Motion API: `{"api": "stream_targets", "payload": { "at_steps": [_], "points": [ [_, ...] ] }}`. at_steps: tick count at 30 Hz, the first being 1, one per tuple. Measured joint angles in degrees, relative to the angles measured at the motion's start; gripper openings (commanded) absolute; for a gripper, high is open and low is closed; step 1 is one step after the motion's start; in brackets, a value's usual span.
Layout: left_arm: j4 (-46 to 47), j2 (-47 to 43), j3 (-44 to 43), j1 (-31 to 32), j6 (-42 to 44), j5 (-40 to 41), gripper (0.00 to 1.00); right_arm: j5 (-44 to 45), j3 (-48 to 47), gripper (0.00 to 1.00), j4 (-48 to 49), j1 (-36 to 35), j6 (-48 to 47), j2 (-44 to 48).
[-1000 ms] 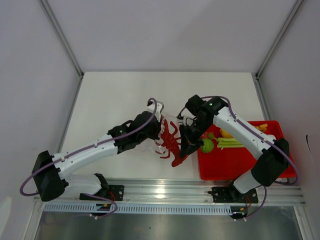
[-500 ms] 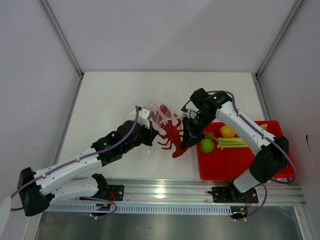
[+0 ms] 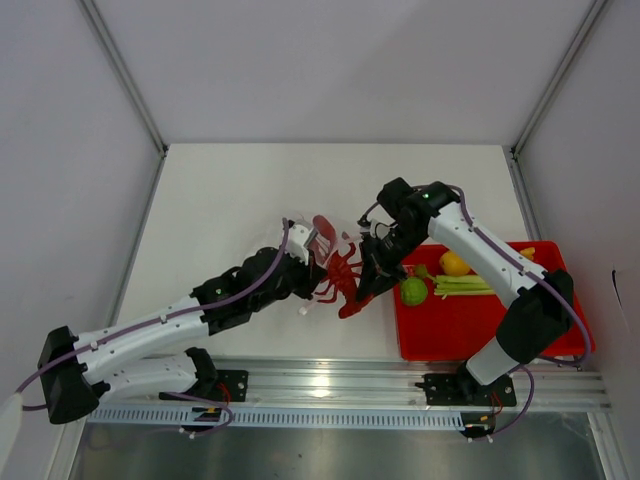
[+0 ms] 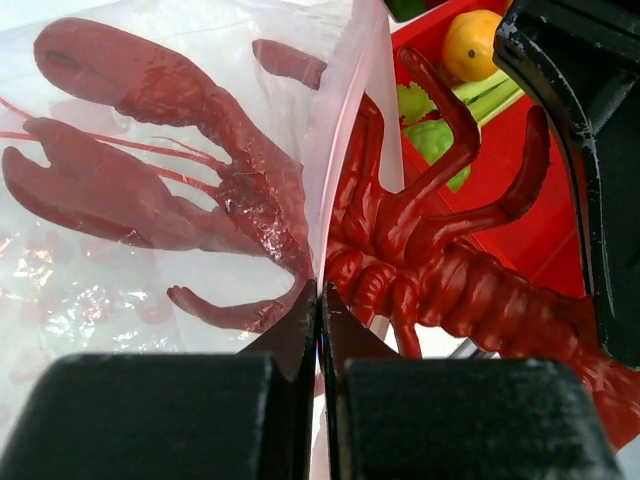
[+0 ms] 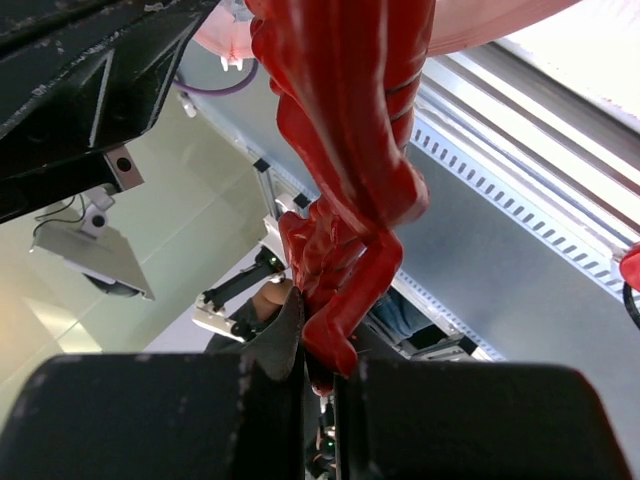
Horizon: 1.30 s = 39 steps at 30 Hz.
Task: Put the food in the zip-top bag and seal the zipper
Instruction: Place the fake lobster in the zipper food storage bag.
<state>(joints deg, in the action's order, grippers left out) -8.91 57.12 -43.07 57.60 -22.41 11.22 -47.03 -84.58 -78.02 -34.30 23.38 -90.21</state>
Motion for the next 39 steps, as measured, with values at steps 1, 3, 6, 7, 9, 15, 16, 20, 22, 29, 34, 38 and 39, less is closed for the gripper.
{"api": "stream_targets", "payload": {
  "at_steps": [1, 3, 6, 7, 9, 15, 16, 20, 22, 29, 34, 38, 39],
  "points": [
    [0.2, 0.0, 0.0, 0.0, 0.0, 0.2, 0.01, -0.4, 0.0, 0.00, 0.0, 0.0, 0.1, 0.0],
    [0.4, 0.2, 0.0, 0.0, 0.1, 0.7, 0.01, -1.0, 0.0, 0.00, 0.0, 0.2, 0.2, 0.0],
    [0.2, 0.7, -0.1, 0.1, 0.5, 2.5, 0.01, -1.3, 0.0, 0.00, 0.0, 0.3, 0.2, 0.0],
    [-0.2, 0.8, -0.2, 0.1, 0.6, 3.6, 0.00, -1.3, 0.0, 0.00, 0.0, 0.3, 0.1, 0.0],
    [-1.6, 1.4, -0.7, 0.1, 0.6, 5.7, 0.01, -1.3, 0.4, 0.00, 0.1, 0.3, 0.1, 0.3],
    [-3.2, 2.8, -2.4, 0.2, 0.9, 9.1, 0.01, -1.4, 2.3, 0.00, -0.1, 0.5, 0.1, 1.5],
    [-3.1, 2.8, -2.4, 0.2, 1.0, 9.1, 0.01, -1.4, 2.3, 0.00, 0.0, 0.6, 0.1, 1.5],
    [-2.4, 2.3, -2.1, 0.2, 1.0, 7.6, 0.01, -1.5, 2.3, 0.00, 0.0, 1.6, 0.1, 1.5],
    [-1.7, 1.4, -1.5, 0.2, 0.9, 6.5, 0.01, -1.6, 2.3, 0.00, 0.0, 1.9, 0.2, 1.5],
    [1.2, -1.2, 1.6, 0.4, 0.0, 4.2, 0.01, -2.3, 1.8, 0.00, 0.0, 2.4, 0.5, 1.4],
    [2.4, -0.9, 1.9, 0.8, -0.7, 3.1, 0.01, -3.0, 1.3, 0.00, -0.1, 2.7, 0.6, 0.7],
    [3.1, -0.6, 1.9, 1.3, -1.2, 3.0, 0.01, -3.1, 1.3, 0.00, -0.1, 2.8, 0.6, 0.4],
    [3.3, -0.5, 1.9, 1.3, -1.5, 3.0, 0.01, -3.1, 1.3, 0.00, -0.1, 2.9, 0.6, 0.4]
  ]
}}
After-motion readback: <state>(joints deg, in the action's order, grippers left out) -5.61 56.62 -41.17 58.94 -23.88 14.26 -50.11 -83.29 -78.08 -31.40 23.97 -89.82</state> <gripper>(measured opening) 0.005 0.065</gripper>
